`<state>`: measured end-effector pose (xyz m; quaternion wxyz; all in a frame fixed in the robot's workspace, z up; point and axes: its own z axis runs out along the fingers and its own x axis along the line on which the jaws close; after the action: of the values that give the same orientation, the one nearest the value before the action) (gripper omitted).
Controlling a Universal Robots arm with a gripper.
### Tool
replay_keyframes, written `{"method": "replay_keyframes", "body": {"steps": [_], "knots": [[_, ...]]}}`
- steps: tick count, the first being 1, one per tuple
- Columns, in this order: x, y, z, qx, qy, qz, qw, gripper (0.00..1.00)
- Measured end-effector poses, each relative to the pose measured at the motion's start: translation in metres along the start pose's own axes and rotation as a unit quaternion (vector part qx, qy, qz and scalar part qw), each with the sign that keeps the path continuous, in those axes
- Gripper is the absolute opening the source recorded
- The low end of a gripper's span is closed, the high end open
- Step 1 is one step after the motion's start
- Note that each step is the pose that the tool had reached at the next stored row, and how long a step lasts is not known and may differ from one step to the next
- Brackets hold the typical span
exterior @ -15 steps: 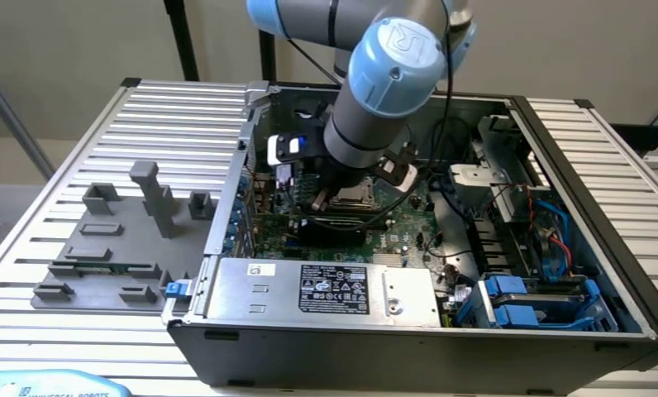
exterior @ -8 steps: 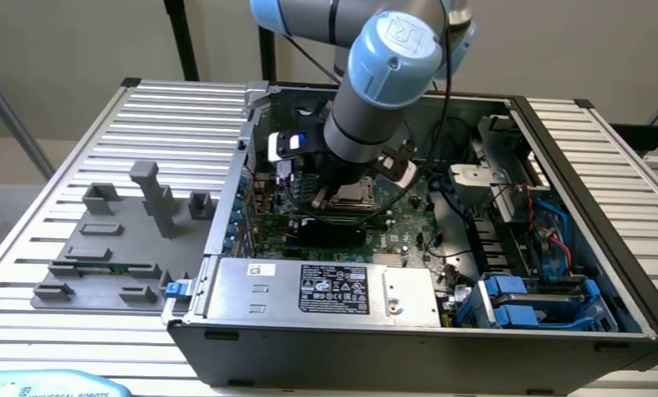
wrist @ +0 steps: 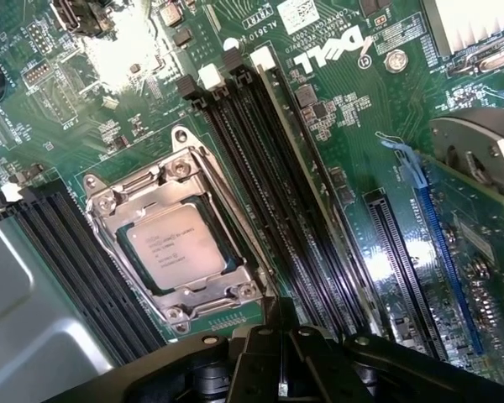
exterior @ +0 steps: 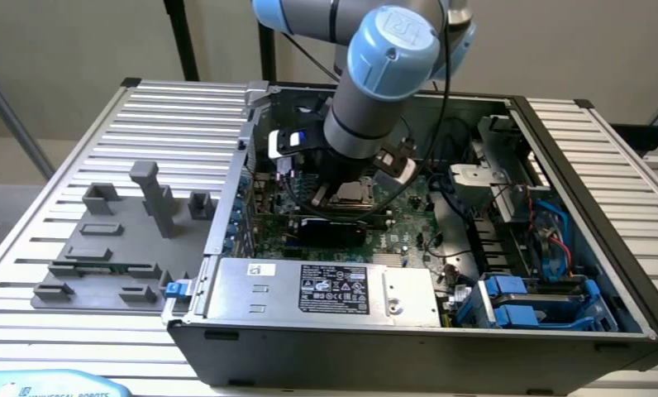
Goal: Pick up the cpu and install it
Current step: 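Install the second cpu locking lever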
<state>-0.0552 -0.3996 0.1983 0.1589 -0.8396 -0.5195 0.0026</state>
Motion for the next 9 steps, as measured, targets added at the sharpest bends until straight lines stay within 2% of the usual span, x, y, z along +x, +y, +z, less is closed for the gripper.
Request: {"method": "replay_keyframes", "body": {"steps": [5, 9], "knots": [[0.0031, -0.0014, 0.001, -0.0014, -0.0027, 0.001, 1.0, 0.11], [0.0051, -0.0024, 0.0017, -0.0034, -0.0065, 0.001, 1.0, 0.11]]}}
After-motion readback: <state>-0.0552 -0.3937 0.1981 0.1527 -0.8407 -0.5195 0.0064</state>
